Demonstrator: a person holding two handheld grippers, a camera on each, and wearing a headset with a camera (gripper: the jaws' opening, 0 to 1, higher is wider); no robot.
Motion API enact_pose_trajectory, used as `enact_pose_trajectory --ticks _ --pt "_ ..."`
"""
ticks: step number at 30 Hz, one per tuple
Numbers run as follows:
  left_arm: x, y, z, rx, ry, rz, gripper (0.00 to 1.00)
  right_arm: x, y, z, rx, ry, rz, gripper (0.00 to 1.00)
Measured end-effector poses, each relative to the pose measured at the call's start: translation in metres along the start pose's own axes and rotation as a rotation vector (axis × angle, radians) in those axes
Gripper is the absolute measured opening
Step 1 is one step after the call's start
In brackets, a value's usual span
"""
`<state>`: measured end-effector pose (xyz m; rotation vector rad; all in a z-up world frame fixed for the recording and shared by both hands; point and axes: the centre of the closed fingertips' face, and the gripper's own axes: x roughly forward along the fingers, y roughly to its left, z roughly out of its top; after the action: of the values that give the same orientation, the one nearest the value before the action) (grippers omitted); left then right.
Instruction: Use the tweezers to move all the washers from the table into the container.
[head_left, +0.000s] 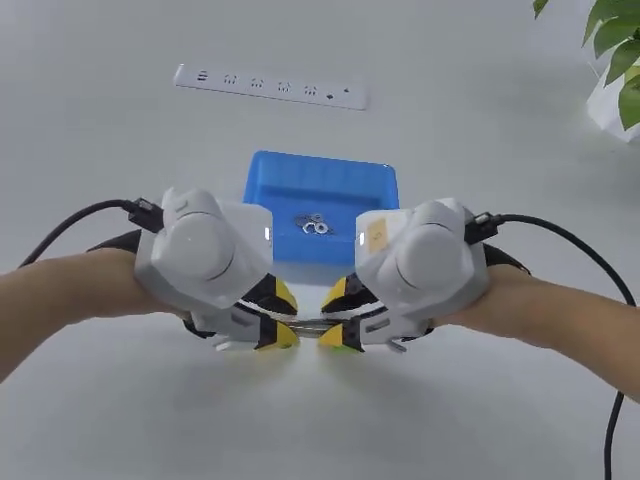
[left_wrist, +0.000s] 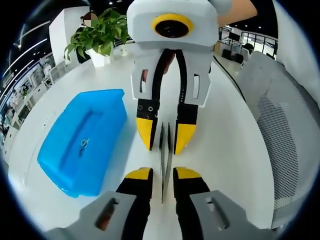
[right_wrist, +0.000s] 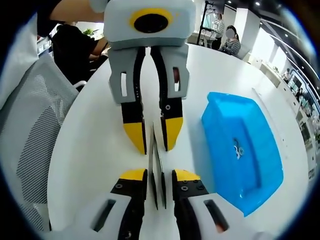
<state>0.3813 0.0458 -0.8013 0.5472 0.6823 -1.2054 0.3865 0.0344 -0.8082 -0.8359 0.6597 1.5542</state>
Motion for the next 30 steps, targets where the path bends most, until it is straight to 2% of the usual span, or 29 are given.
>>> enact_pose_trajectory --ticks 2,4,6,7,8,9,10,11,12,13,14,15,16,17,18,20,24,25,28,30 --pt "-0.007 -0.003 -0.001 0.013 0.0 0.005 0.23 -0.009 -0.002 0.001 0.0 -0.018 -0.029 0.22" --pt "-0.016 -0.007 -0.006 0.018 0.011 0.006 0.25 -0.022 -0.003 0.006 0.049 -0.076 -0.069 0.24" --pt "-0.028 -0.008 -0.009 -0.02 -0.007 0.036 0.3 -0.041 -0.005 0.008 0.113 -0.141 -0.122 0.31" --pt "-0.033 -0.008 -0.008 -0.056 -0.032 0.055 0.34 -0.05 -0.006 0.008 0.13 -0.164 -0.145 0.35" --pt "-0.042 -0.007 -0.002 -0.093 -0.08 0.085 0.38 -0.063 -0.007 0.004 0.144 -0.178 -0.184 0.37" --pt "-0.05 -0.002 0.008 -0.088 -0.144 0.131 0.45 -0.072 -0.009 0.002 0.145 -0.185 -0.219 0.38" --pt "-0.064 0.002 0.023 -0.121 -0.221 0.176 0.49 -0.085 -0.01 -0.002 0.14 -0.193 -0.264 0.42" --pt "-0.074 0.005 0.032 -0.167 -0.273 0.204 0.53 -0.089 -0.01 -0.003 0.143 -0.197 -0.277 0.45" --pt "-0.086 0.009 0.046 -0.211 -0.346 0.243 0.6 -0.101 -0.009 -0.004 0.164 -0.222 -0.304 0.48" --pt "-0.091 0.009 0.049 -0.215 -0.362 0.252 0.67 -0.109 -0.008 -0.003 0.189 -0.249 -0.316 0.53" --pt "-0.102 0.009 0.056 -0.222 -0.394 0.265 0.76 -0.121 -0.008 0.002 0.232 -0.306 -0.334 0.59" --pt "-0.109 0.006 0.058 -0.221 -0.401 0.264 0.83 -0.131 -0.009 0.01 0.264 -0.378 -0.345 0.65" --pt "-0.116 0.002 0.057 -0.225 -0.389 0.258 0.87 -0.145 -0.007 0.022 0.312 -0.487 -0.337 0.72" --pt "-0.121 -0.001 0.057 -0.229 -0.381 0.253 0.9 -0.154 -0.005 0.028 0.34 -0.538 -0.327 0.76" --pt "-0.126 -0.006 0.056 -0.221 -0.367 0.248 0.91 -0.164 -0.004 0.03 0.336 -0.554 -0.333 0.78" --pt "-0.133 -0.01 0.054 -0.21 -0.357 0.256 0.99 -0.172 0.0 0.025 0.292 -0.516 -0.347 0.84" --pt "-0.149 -0.015 0.052 -0.216 -0.345 0.301 1.0 -0.177 0.009 0.024 0.265 -0.487 -0.361 1.0" --pt "-0.15 -0.018 0.052 -0.217 -0.336 0.3 1.0 -0.179 0.009 0.021 0.227 -0.459 -0.38 1.0" --pt "-0.152 -0.021 0.052 -0.192 -0.304 0.317 1.0 -0.177 0.022 0.02 0.209 -0.432 -0.345 1.0" --pt "-0.153 -0.023 0.053 -0.186 -0.296 0.317 1.0 -0.177 0.026 0.022 0.201 -0.429 -0.342 1.0"
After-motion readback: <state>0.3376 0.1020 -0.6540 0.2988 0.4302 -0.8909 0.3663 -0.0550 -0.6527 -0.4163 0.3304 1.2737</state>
